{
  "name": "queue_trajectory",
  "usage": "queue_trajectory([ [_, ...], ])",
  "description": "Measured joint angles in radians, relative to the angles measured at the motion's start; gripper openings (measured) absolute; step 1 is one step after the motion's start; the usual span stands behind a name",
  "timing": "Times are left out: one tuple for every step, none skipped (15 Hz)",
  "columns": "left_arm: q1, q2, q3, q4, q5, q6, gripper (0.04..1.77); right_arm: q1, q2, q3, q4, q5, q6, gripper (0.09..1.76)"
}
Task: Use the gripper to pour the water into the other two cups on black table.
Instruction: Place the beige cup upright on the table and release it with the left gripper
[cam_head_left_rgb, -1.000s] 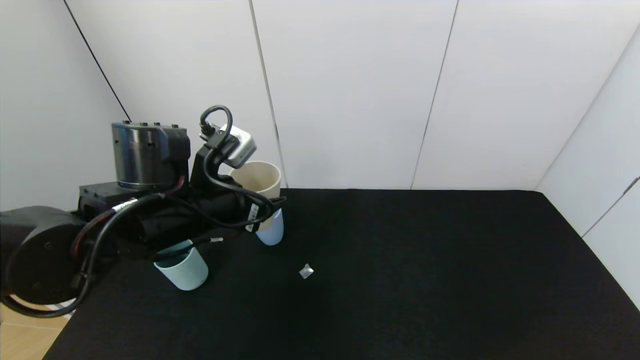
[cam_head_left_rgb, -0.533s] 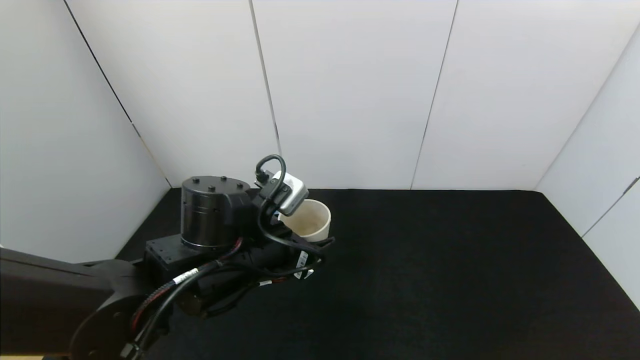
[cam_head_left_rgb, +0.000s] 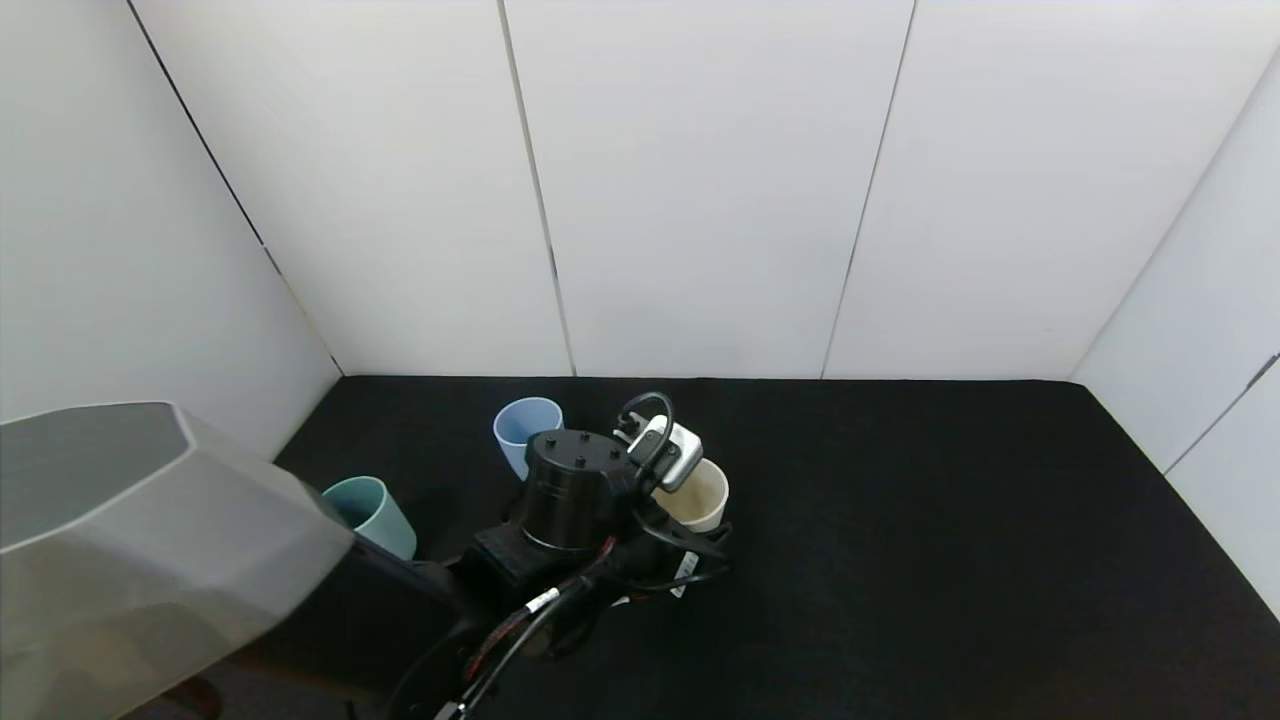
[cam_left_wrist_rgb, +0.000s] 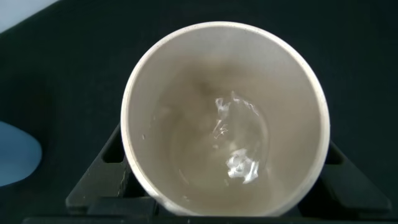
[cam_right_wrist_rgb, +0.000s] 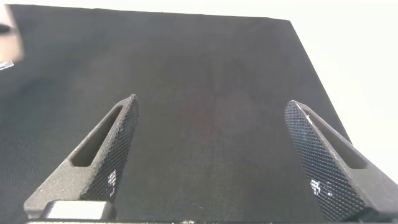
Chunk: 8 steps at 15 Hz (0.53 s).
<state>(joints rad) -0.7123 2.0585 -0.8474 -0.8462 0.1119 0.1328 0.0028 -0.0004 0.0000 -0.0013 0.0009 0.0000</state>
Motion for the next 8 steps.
queue_trajectory([
  [-0.004,0.029,-0.028,-0.005,0.018,-0.007,1.27,0.0,0.0,0.0,0.0,0.0,0.0,1.71],
  [-0.01,0.057,-0.06,-0.006,0.033,-0.014,1.27,0.0,0.0,0.0,0.0,0.0,0.0,1.71],
  [-0.019,0.093,-0.109,-0.003,0.048,-0.025,1.27,0.0,0.0,0.0,0.0,0.0,0.0,1.71],
  [-0.025,0.114,-0.14,0.003,0.056,-0.031,1.27,0.0,0.0,0.0,0.0,0.0,0.0,1.71],
  [-0.033,0.134,-0.173,0.025,0.06,-0.037,1.27,0.0,0.0,0.0,0.0,0.0,0.0,1.71],
  [-0.04,0.15,-0.2,0.053,0.061,-0.039,1.27,0.0,0.0,0.0,0.0,0.0,0.0,1.71],
  [-0.045,0.161,-0.23,0.076,0.062,-0.054,1.27,0.0,0.0,0.0,0.0,0.0,0.0,1.71],
  [-0.049,0.169,-0.256,0.1,0.061,-0.078,1.27,0.0,0.0,0.0,0.0,0.0,0.0,1.71],
])
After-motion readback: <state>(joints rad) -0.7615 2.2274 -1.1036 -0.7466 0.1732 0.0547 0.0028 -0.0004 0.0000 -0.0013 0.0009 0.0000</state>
